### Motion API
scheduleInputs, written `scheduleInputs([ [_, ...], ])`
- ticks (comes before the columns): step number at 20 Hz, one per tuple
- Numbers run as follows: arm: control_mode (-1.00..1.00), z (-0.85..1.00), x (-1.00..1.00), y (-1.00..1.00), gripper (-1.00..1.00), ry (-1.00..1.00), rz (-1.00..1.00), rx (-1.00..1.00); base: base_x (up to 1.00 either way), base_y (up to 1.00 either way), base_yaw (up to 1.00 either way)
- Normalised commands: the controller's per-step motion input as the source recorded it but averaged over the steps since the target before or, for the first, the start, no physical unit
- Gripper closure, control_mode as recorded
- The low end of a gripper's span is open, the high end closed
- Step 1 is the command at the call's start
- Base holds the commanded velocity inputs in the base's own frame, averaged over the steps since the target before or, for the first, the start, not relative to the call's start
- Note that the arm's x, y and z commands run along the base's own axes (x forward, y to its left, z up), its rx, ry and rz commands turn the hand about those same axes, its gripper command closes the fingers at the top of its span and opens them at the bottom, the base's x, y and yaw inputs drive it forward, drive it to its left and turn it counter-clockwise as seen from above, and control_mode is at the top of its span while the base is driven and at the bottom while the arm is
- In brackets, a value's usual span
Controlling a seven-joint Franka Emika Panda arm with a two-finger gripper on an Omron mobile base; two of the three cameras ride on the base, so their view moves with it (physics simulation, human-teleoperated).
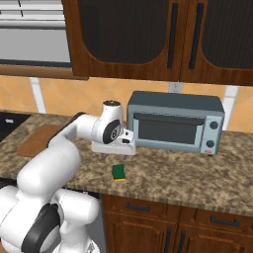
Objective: Pick up the sponge from the counter and clean the cutting board by briefly scrubbing or pressing down on the cutting board. Once finished, release the sponge.
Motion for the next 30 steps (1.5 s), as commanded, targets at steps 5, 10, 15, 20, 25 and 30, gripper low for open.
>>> scheduleInputs([
  [5, -1.0, -0.14, 0.01, 0.0, -1.0, 0.0, 0.0, 0.0, 0.0, 0.0, 0.0],
  [10, -1.0, -0.23, 0.13, 0.0, -1.0, 0.0, 0.0, 0.0, 0.0, 0.0, 0.0],
  [15, -1.0, -0.18, 0.32, 0.0, -1.0, 0.01, 0.0, 0.0, 0.0, 0.0, 0.0],
  [20, -1.0, -0.19, 0.25, 0.0, -1.0, 0.04, 0.0, 0.0, 0.0, 0.0, 0.0],
  [25, -1.0, -0.18, 0.18, 0.0, -1.0, 0.02, 0.0, 0.0, 0.0, 0.0, 0.0],
  [30, -1.0, -0.27, 0.04, 0.0, -1.0, 0.0, 0.0, 0.0, 0.0, 0.0, 0.0],
])
